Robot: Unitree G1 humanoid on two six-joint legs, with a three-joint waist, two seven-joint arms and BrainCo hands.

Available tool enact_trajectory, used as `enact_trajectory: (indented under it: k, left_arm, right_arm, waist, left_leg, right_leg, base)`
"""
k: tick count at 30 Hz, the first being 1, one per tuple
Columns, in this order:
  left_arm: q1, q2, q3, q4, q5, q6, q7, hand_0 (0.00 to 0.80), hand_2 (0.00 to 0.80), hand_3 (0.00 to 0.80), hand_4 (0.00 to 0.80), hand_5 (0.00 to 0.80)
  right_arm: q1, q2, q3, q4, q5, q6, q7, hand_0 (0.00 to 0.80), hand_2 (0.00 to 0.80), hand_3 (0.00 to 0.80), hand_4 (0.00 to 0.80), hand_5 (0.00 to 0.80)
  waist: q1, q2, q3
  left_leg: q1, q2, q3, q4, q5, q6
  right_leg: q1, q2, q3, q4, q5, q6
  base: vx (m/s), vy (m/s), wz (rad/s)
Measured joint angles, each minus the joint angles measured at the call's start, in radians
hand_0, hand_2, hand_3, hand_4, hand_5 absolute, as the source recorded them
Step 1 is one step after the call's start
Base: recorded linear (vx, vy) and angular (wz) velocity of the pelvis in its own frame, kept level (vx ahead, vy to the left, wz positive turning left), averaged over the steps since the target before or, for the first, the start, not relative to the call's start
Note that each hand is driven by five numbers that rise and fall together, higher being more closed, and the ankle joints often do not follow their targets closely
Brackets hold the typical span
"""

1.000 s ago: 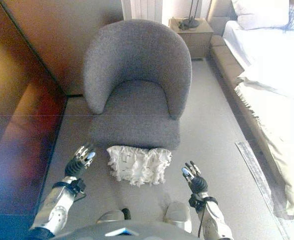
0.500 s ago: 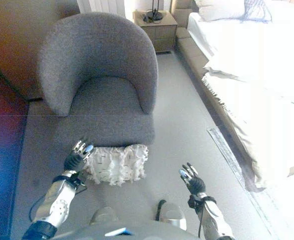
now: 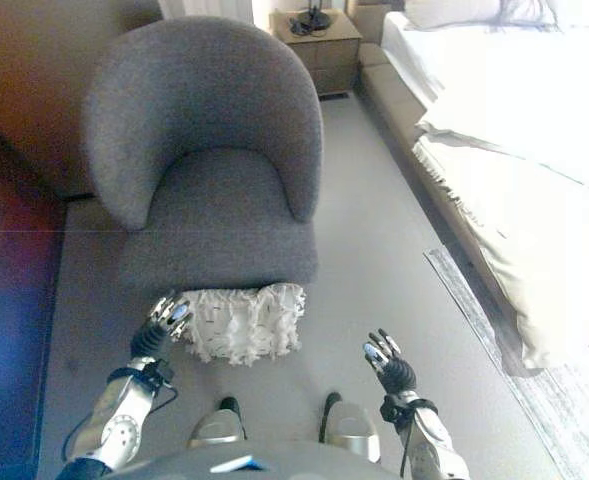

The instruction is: Pick up the cushion and take it to the sofa

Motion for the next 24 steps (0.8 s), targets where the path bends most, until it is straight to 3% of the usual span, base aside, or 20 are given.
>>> enact_trajectory:
  k: [3, 6, 8, 11, 13, 15, 17, 18, 20, 22, 24]
  left_arm:
    - [-0.015, -0.004, -0.001, 0.0, -0.01, -0.008, -0.001, 0.0, 0.0, 0.0, 0.0, 0.0]
    - [-0.03, -0.004, -0.004, 0.0, -0.01, -0.017, -0.008, 0.0, 0.0, 0.0, 0.0, 0.0]
    - [-0.026, -0.005, -0.012, 0.0, -0.009, -0.015, -0.009, 0.0, 0.0, 0.0, 0.0, 0.0]
    - [-0.012, 0.008, 0.007, -0.006, -0.008, -0.015, -0.006, 0.0, 0.0, 0.0, 0.0, 0.0]
    - [-0.018, 0.02, 0.011, -0.005, -0.006, -0.009, -0.006, 0.0, 0.0, 0.0, 0.0, 0.0]
    - [-0.016, 0.02, 0.008, 0.0, 0.015, 0.006, -0.009, 0.0, 0.0, 0.0, 0.0, 0.0]
    - [-0.014, 0.021, 0.008, 0.0, 0.034, 0.021, -0.011, 0.0, 0.0, 0.0, 0.0, 0.0]
    - [-0.014, 0.023, 0.008, 0.0, 0.04, 0.023, -0.015, 0.0, 0.0, 0.0, 0.0, 0.0]
    - [-0.008, 0.046, 0.017, -0.003, 0.039, 0.024, -0.019, 0.0, 0.0, 0.0, 0.0, 0.0]
    - [0.005, 0.063, 0.035, -0.005, 0.039, 0.025, -0.019, 0.0, 0.0, 0.0, 0.0, 0.0]
    - [0.009, 0.066, 0.041, -0.004, 0.038, 0.025, -0.012, 0.0, 0.0, 0.0, 0.0, 0.0]
  right_arm:
    - [0.002, 0.0, -0.003, -0.001, -0.005, 0.0, 0.003, 0.0, 0.0, 0.0, 0.0, 0.0]
    - [-0.022, -0.003, 0.006, -0.002, -0.004, 0.001, -0.009, 0.0, 0.0, 0.0, 0.0, 0.0]
    - [-0.047, -0.022, -0.008, -0.007, 0.001, 0.018, -0.029, 0.0, 0.0, 0.0, 0.0, 0.0]
    - [-0.046, -0.014, 0.0, -0.038, -0.014, 0.03, -0.027, 0.0, 0.0, 0.0, 0.0, 0.0]
    - [-0.056, 0.012, 0.005, -0.032, -0.019, 0.034, -0.031, 0.0, 0.0, 0.0, 0.0, 0.0]
    - [-0.062, 0.043, 0.007, -0.034, -0.019, 0.034, -0.039, 0.0, 0.0, 0.0, 0.0, 0.0]
    - [-0.059, 0.06, 0.013, -0.035, -0.02, 0.034, -0.044, 0.0, 0.0, 0.0, 0.0, 0.0]
    - [-0.052, 0.06, 0.013, -0.035, -0.021, 0.033, -0.047, 0.0, 0.0, 0.0, 0.0, 0.0]
    - [-0.026, 0.063, 0.015, -0.032, -0.022, 0.032, -0.048, 0.0, 0.0, 0.0, 0.0, 0.0]
    - [-0.007, 0.061, 0.009, -0.032, -0.022, 0.032, -0.048, 0.0, 0.0, 0.0, 0.0, 0.0]
    - [0.003, 0.061, 0.009, -0.031, -0.021, 0.032, -0.047, 0.0, 0.0, 0.0, 0.0, 0.0]
  waist:
    - [0.002, 0.018, -0.007]
    - [0.006, 0.008, -0.004]
    - [0.009, 0.03, -0.011]
    - [0.016, 0.004, -0.037]
    - [0.031, -0.02, -0.036]
    - [0.033, -0.022, -0.033]
    - [0.03, -0.013, -0.024]
    - [0.03, -0.004, -0.025]
    - [0.032, -0.005, -0.038]
    - [0.027, -0.008, -0.04]
    - [0.029, -0.014, -0.043]
  left_leg:
    - [0.006, -0.007, -0.017, 0.012, -0.009, 0.006]
    - [-0.052, -0.022, -0.068, 0.095, -0.048, 0.014]
    - [-0.058, -0.043, -0.091, 0.066, -0.035, 0.016]
    - [-0.061, -0.106, -0.061, 0.067, -0.05, 0.059]
    - [-0.062, -0.132, -0.04, 0.078, -0.063, 0.076]
    - [-0.067, -0.159, -0.041, 0.112, -0.094, 0.102]
    - [-0.04, -0.174, -0.042, 0.107, -0.11, 0.126]
    - [-0.02, -0.178, -0.036, 0.093, -0.114, 0.134]
    - [0.0, -0.189, -0.013, 0.063, -0.108, 0.158]
    - [0.012, -0.19, -0.004, 0.054, -0.096, 0.162]
    - [0.009, -0.186, 0.016, 0.04, -0.093, 0.165]
  right_leg:
    - [0.029, -0.006, 0.004, -0.02, 0.004, 0.005]
    - [0.059, -0.032, 0.01, -0.043, -0.002, 0.005]
    - [0.054, -0.061, 0.017, -0.01, -0.033, 0.043]
    - [0.046, -0.142, 0.002, 0.023, -0.052, 0.068]
    - [0.016, -0.169, -0.017, 0.077, -0.032, 0.088]
    - [-0.055, -0.193, -0.016, 0.223, -0.018, 0.069]
    - [-0.115, -0.228, -0.011, 0.37, 0.037, 0.013]
    - [-0.132, -0.237, -0.011, 0.397, 0.08, 0.004]
    - [-0.165, -0.253, -0.01, 0.44, 0.085, 0.006]
    - [-0.163, -0.236, -0.019, 0.38, 0.073, 0.025]
    - [-0.152, -0.214, -0.016, 0.204, 0.072, 0.061]
  base:
    - [0.319, 0.274, -0.01]
    - [0.306, 0.246, 0.17]
    - [0.374, 0.298, 0.02]
    - [0.23, 0.224, 0.05]
    - [0.291, 0.321, -0.05]
    - [0.272, 0.312, -0.09]
    - [0.194, 0.199, -0.02]
    - [0.199, 0.065, -0.08]
    - [0.167, -0.05, -0.14]
    - [0.179, -0.154, -0.14]
    - [0.233, -0.186, -0.31]
